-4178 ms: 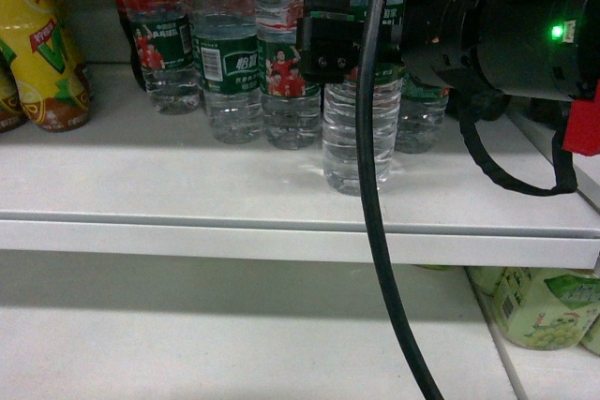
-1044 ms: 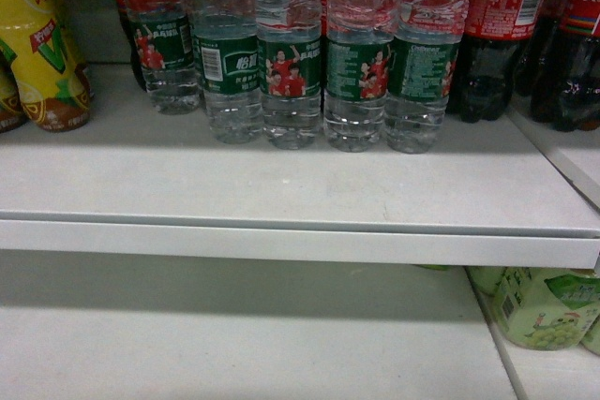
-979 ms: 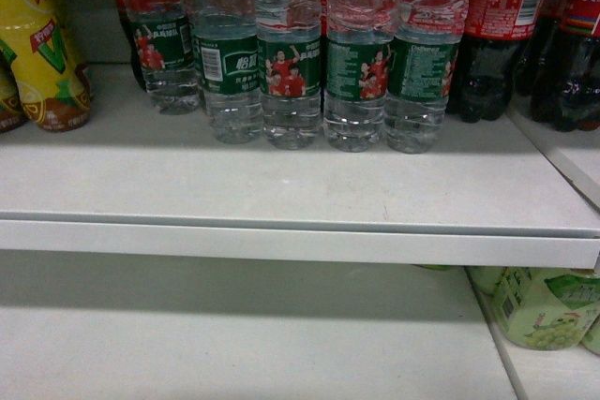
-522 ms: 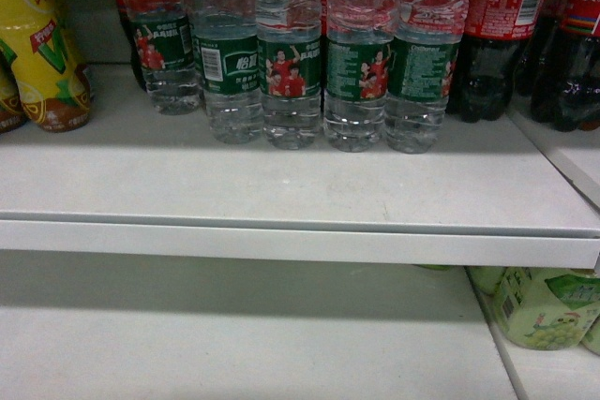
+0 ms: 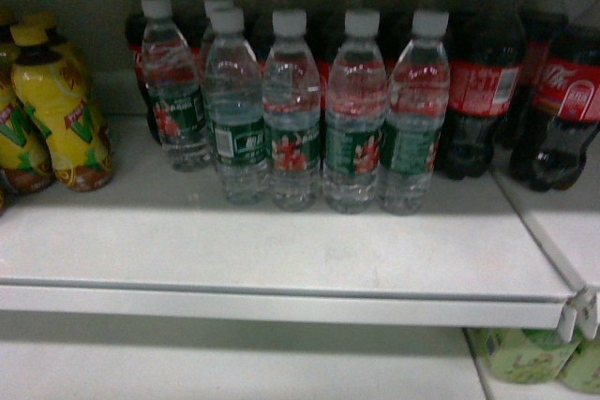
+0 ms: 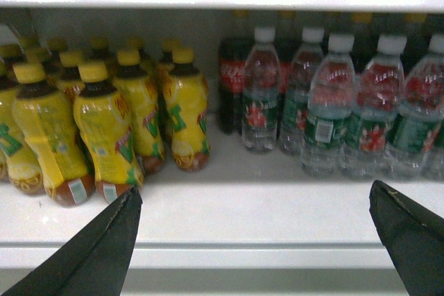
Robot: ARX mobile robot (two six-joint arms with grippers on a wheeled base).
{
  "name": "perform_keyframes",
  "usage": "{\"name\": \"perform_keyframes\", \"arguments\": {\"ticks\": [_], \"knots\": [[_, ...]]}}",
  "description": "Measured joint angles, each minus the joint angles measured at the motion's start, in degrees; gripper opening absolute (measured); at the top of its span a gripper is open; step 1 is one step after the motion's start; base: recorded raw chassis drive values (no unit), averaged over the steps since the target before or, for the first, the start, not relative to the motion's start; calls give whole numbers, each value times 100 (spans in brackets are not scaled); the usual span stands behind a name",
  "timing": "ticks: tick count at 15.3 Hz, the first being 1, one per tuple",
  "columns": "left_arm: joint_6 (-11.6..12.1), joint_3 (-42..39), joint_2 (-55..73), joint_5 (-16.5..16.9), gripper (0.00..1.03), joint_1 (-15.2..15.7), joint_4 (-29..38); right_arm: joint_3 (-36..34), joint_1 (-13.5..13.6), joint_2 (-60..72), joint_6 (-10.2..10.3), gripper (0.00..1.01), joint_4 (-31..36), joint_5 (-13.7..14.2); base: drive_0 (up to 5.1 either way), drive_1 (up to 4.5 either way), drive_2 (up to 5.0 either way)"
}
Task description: Move water from second to third shelf
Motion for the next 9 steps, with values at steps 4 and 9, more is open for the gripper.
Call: {"name": "perform_keyframes", "arguments": {"ticks": [4, 9], "knots": [[-2, 0, 0, -9, 98, 0, -7, 0, 0, 0, 0, 42, 0, -2, 0, 0, 0], [0, 0, 0, -11, 98, 0, 20, 7, 0, 0, 0, 42, 35, -4, 0, 0, 0]]}}
